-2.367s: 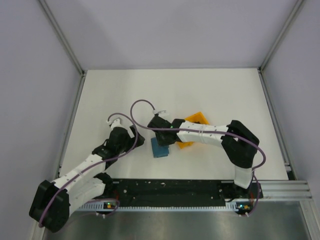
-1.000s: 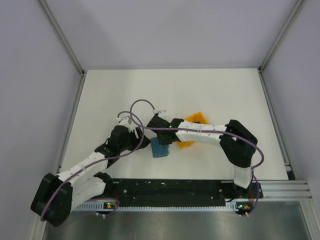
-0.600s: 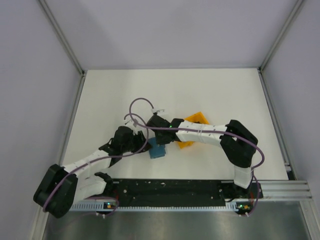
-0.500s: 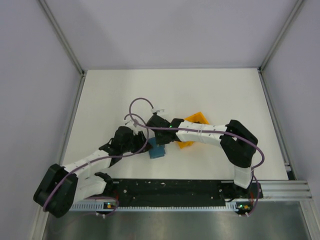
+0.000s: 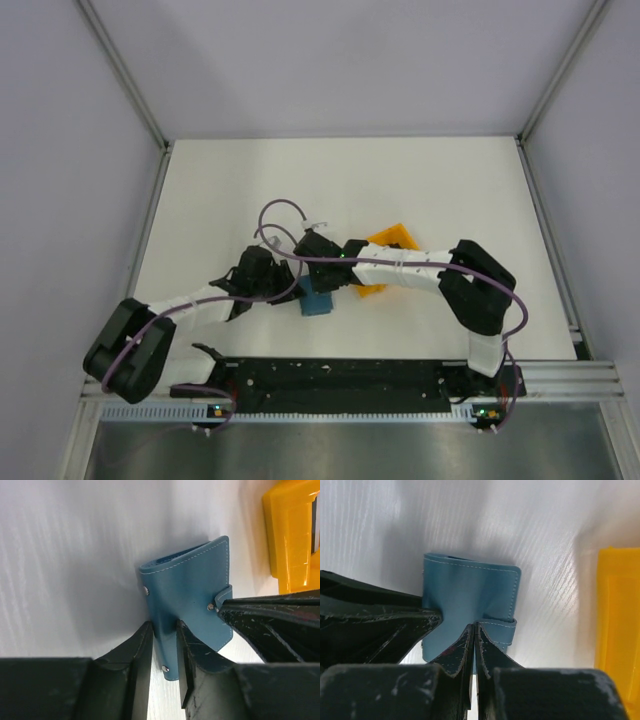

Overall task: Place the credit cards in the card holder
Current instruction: Close the card holder at the center of the board.

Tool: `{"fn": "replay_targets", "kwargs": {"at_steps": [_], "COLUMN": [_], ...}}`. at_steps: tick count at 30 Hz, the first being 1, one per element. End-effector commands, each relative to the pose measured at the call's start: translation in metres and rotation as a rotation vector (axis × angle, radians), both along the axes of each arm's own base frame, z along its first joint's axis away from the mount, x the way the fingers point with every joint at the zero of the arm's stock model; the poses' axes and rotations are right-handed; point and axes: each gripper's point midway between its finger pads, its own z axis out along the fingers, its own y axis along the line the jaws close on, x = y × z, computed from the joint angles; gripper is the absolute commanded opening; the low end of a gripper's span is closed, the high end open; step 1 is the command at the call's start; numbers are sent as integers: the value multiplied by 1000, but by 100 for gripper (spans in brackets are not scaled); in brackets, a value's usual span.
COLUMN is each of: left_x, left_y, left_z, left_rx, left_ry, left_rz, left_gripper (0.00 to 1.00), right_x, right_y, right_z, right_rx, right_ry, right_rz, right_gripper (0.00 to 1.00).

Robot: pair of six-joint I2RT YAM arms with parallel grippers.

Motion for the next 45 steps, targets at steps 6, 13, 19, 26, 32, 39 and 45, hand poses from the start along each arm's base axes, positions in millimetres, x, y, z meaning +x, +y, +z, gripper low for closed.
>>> {"fn": "replay_targets", "kwargs": {"at_steps": [6,13,19,26,32,39,45], "left_x": [-3,0,0,0,-1,1,1], "left_y": [5,6,5,4,1,3,3], "left_z": [-20,-17,-15,-8,-3,-2,-1], "left_rx": [47,53,41,-5,-44,-47,-49], "left_ry": [66,54,47,26,9,3,-1], "left_rz": [21,29,30,64,76,98,94], "left_gripper": [23,22,23,26,27,27,26], "right_x": [3,5,18,5,0,-5,-1], "right_y": [15,2,2,-12,-13,3,-1], "right_z": [23,25,68,45,29,28,20], "right_rx": [88,72,105,17,-29,-28,-65], "right_ry": [-37,-49,-151,-84,-60,-57,-74], "right_rz": [27,7,16,-38,-33,0,-15], "right_gripper": [0,0,34,43,43,43,38]}}
